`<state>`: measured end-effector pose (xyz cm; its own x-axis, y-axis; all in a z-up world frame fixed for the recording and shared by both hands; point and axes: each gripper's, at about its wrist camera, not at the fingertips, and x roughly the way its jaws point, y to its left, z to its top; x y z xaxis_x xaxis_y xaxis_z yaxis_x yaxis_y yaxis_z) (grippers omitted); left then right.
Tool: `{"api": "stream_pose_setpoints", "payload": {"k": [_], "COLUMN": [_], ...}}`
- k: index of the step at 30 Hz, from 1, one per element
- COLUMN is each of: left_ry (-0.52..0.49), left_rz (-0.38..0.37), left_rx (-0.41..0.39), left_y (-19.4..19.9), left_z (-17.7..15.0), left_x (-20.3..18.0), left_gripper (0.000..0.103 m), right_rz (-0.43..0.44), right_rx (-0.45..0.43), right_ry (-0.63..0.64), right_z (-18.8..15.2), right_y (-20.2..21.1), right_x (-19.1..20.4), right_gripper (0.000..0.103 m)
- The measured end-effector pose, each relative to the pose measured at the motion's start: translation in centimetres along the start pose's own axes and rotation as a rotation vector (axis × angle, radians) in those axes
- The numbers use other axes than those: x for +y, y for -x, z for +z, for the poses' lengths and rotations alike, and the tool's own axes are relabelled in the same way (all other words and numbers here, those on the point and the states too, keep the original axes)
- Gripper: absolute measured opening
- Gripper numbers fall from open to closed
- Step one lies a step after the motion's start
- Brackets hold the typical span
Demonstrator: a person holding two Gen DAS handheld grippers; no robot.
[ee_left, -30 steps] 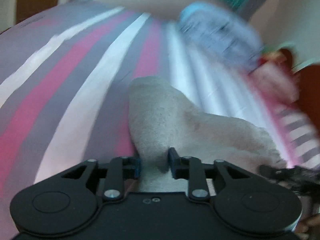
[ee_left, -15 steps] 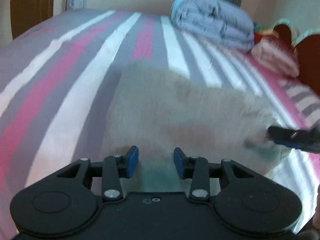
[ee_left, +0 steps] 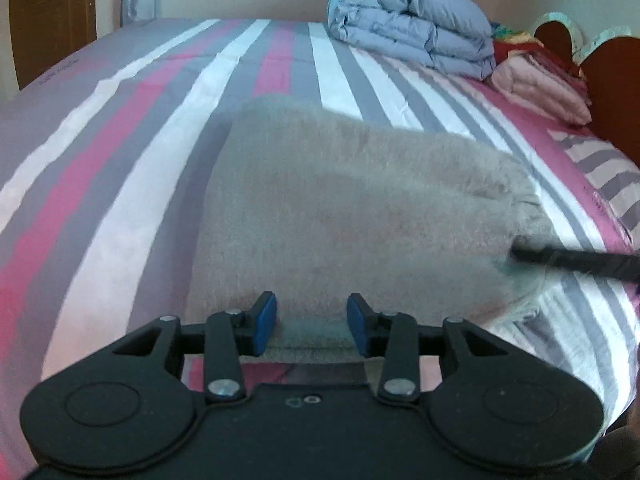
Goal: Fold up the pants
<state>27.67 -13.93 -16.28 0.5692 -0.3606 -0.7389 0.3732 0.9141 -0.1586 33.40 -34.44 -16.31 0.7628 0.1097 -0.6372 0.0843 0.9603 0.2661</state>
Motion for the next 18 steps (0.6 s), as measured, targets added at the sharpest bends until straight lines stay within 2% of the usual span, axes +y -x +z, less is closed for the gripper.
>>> {"api": "stream_pose_setpoints", "payload": {"k": [2, 4, 6, 10, 14, 18], "left_ry": [-0.014, -0.023, -0.019, -0.028, 0.009, 0.013], "left_rz": [-0.006, -0.001, -0.021, -0.029, -0.018, 0.007], "left_rx": [0.011, 0.014, -0.009, -0.042, -0.034, 0.029], "left_y": [0.0, 0.6, 1.7, 1.5, -1.4, -5.9], "left_z": [0.0, 0.4, 1.5, 5.1, 8.5, 9.7], "left_x": [-0.3, -0.4, -0.1, 0.6, 1.5, 2.2], "left_gripper": [0.030, 0.030, 0.030, 0.030, 0.030, 0.030], "right_rz": [-0.107, -0.171, -0.174, -0.137, -0.178, -0.199], "right_rx": [0.089, 0.079, 0.091, -0.016, -0.027, -0.033], "right_ry": [0.081, 0.161, 0.169, 0.146, 0.194, 0.196], "right_z": [-2.6, -3.8, -3.1, -1.4, 1.6, 3.8], "right_y": [-2.4, -2.6, -2.0, 1.0, -1.7, -4.6], "right_x": [0.2, 0.5, 1.1, 1.2, 1.9, 1.9], "right_gripper": [0.061, 0.062, 0.062, 0.062, 0.062, 0.062]}}
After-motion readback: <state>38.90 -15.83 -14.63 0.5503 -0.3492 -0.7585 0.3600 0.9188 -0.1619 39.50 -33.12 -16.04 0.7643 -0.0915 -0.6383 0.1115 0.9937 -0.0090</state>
